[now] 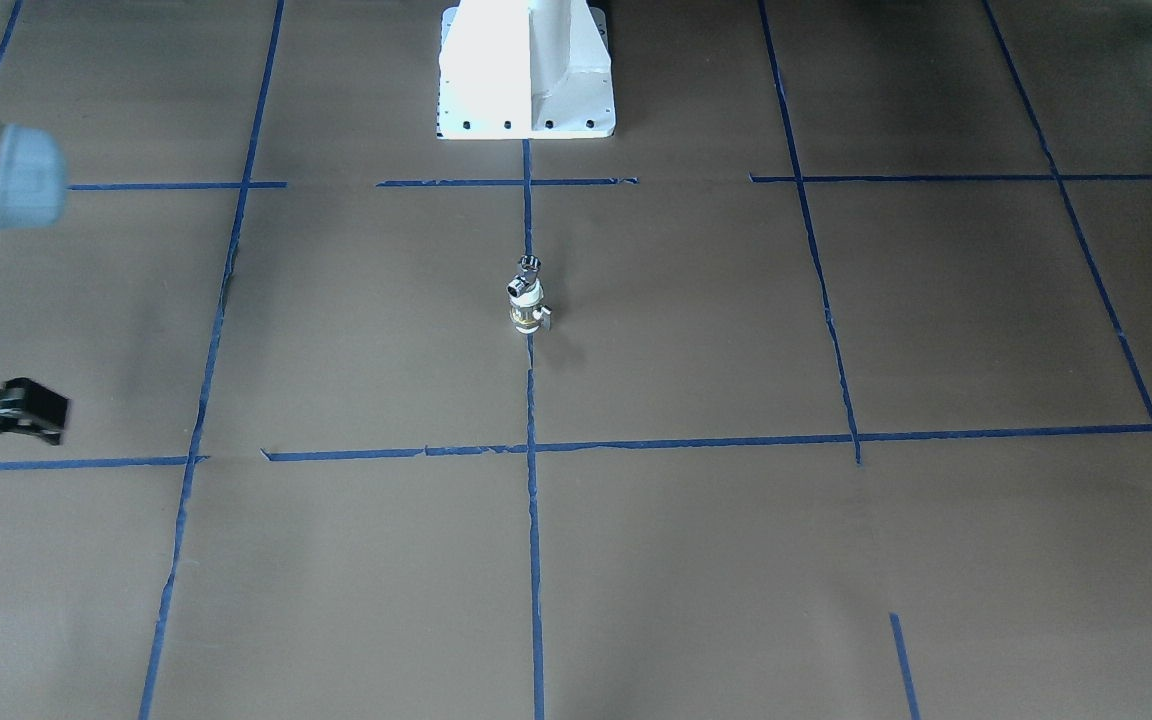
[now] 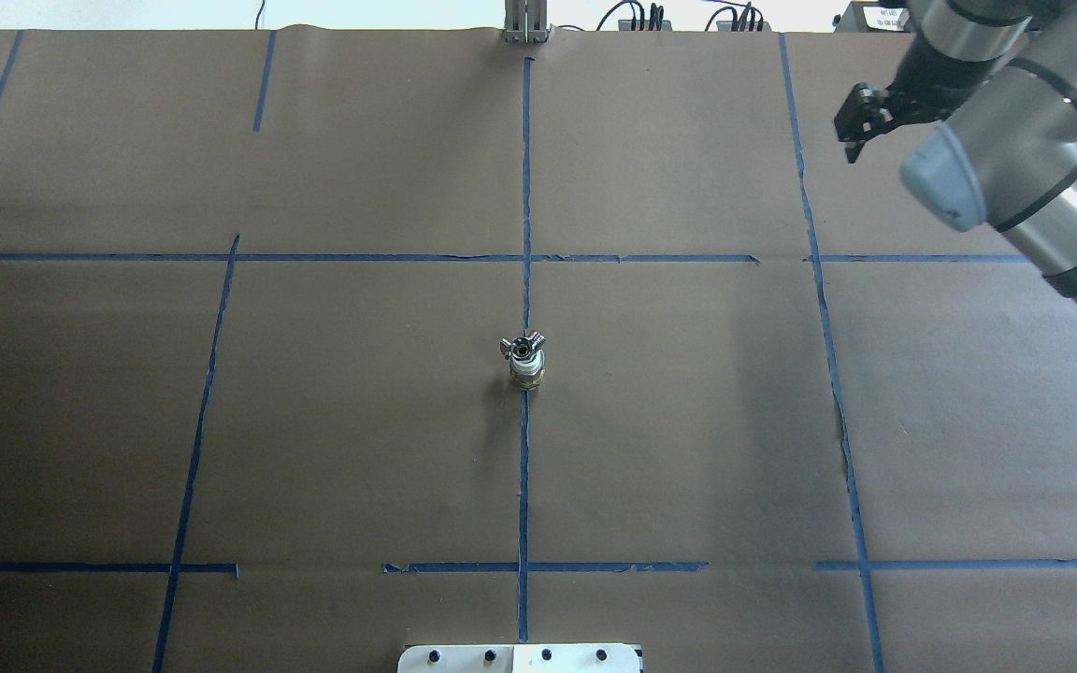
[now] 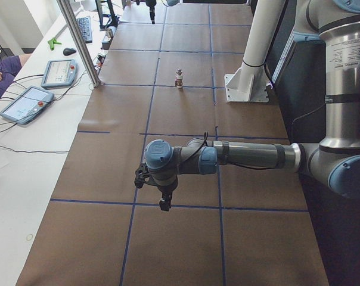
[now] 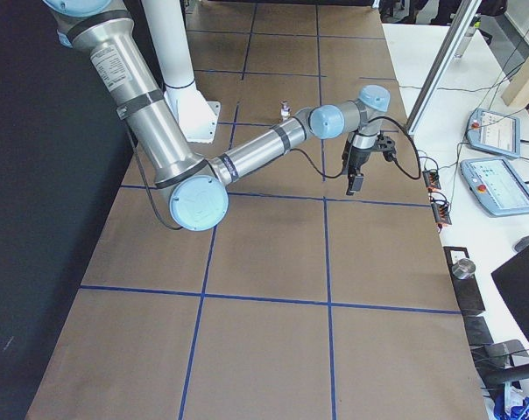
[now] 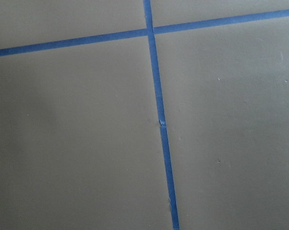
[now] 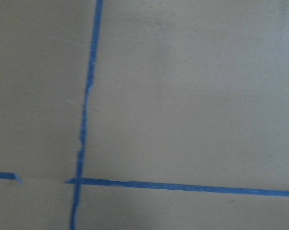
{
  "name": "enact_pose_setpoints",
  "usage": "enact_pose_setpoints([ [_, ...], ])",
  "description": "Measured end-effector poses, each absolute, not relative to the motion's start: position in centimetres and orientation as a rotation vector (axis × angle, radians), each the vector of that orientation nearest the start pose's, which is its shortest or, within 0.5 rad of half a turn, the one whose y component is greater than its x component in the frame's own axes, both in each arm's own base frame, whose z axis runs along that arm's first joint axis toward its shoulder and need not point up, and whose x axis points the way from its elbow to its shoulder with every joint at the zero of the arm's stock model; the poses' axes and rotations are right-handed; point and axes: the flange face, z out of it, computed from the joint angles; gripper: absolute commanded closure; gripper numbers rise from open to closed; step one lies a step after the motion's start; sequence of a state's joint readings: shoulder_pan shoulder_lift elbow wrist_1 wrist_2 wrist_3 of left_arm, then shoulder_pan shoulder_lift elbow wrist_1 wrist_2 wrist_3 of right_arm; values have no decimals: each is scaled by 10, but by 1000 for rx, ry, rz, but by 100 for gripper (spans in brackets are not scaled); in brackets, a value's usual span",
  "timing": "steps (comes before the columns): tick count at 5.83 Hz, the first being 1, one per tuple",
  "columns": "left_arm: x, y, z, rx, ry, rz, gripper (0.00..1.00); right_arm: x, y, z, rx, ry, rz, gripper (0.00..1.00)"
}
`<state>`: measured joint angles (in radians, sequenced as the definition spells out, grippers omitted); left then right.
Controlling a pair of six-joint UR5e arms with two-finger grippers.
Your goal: Assemble PPR valve and pipe with both arms
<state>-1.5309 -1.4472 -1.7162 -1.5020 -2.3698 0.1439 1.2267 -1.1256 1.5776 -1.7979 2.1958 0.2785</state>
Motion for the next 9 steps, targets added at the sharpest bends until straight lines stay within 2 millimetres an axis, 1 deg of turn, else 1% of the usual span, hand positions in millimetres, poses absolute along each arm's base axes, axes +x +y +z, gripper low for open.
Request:
enact_pose_setpoints([
  [1, -45, -436, 654, -13, 800, 150, 0, -94, -626, 480, 21, -652, -197, 0],
  [2, -45, -433, 658, -19, 797, 149, 0, -45, -603, 528, 17, -653, -242, 0],
  [3, -46, -431, 659, -21, 796, 148, 0, -8, -568, 573, 12, -660, -257, 0],
  [4, -46, -429, 660, -22, 796, 148, 0, 12, -528, 613, 29, -663, -261, 0],
  [5, -46, -428, 659, -19, 797, 150, 0, 25, -492, 645, 57, -669, -255, 0],
  [6, -46, -428, 658, -17, 797, 151, 0, 39, -469, 662, 57, -696, -219, 0],
  [7, -46, -429, 658, -18, 797, 152, 0, 52, -460, 667, 30, -734, -168, 0],
  [8, -45, -428, 659, -20, 797, 152, 0, 60, -459, 667, 1, -760, -127, 0],
  [9, -45, -428, 659, -19, 797, 152, 0, 63, -460, 666, -10, -772, -109, 0],
])
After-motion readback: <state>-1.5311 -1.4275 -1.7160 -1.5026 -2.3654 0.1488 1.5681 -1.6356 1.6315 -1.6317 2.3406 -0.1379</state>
